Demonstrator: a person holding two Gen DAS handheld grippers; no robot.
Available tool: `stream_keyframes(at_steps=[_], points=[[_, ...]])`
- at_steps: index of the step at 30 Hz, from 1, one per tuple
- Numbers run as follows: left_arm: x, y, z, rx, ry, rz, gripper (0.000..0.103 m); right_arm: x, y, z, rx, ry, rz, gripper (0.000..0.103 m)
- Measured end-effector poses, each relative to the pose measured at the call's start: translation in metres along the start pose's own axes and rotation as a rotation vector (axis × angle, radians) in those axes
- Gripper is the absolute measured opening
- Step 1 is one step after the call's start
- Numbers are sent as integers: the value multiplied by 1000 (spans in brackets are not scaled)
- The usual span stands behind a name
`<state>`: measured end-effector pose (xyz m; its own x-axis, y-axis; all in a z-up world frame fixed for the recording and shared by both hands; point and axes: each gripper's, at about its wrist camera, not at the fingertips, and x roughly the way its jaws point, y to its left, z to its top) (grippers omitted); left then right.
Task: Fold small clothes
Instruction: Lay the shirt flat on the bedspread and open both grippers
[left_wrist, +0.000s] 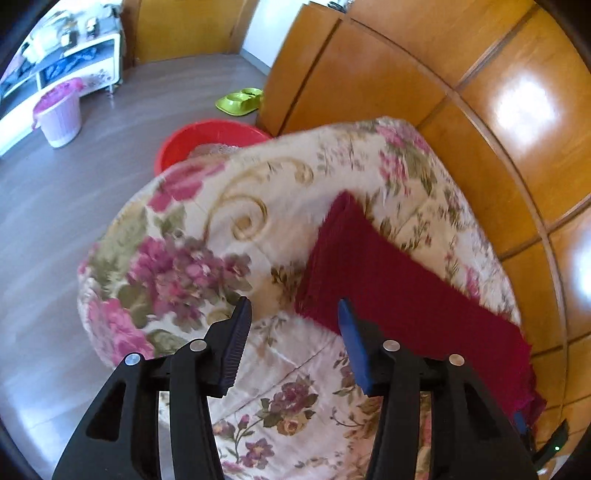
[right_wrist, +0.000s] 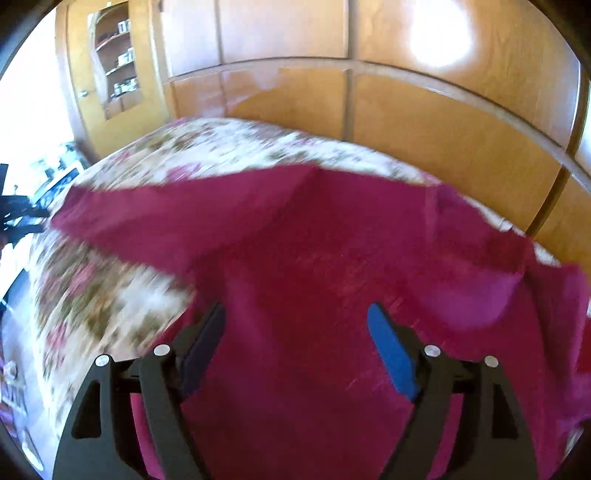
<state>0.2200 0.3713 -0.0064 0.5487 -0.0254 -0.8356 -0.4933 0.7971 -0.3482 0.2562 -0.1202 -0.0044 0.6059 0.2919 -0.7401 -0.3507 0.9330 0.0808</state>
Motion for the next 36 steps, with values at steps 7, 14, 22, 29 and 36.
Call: stream_keyframes(at_steps=[7, 14, 22, 29, 36], points=[[19, -32, -16, 167, -73, 252, 44, 38, 6, -8, 33, 93, -22, 88], [-18, -65, -56, 186, -152, 165, 45, -17, -33, -23, 148, 29, -19, 87], [-52, -163, -177, 465, -117, -151, 45, -131, -168, -93, 463, -53, -195, 78], [-64, -246, -268, 697, -87, -328, 45, -210, -314, -186, 826, -60, -528, 65], [-59, -281, -324, 809, -16, -368, 45, -211, -384, -223, 949, -13, -563, 65]])
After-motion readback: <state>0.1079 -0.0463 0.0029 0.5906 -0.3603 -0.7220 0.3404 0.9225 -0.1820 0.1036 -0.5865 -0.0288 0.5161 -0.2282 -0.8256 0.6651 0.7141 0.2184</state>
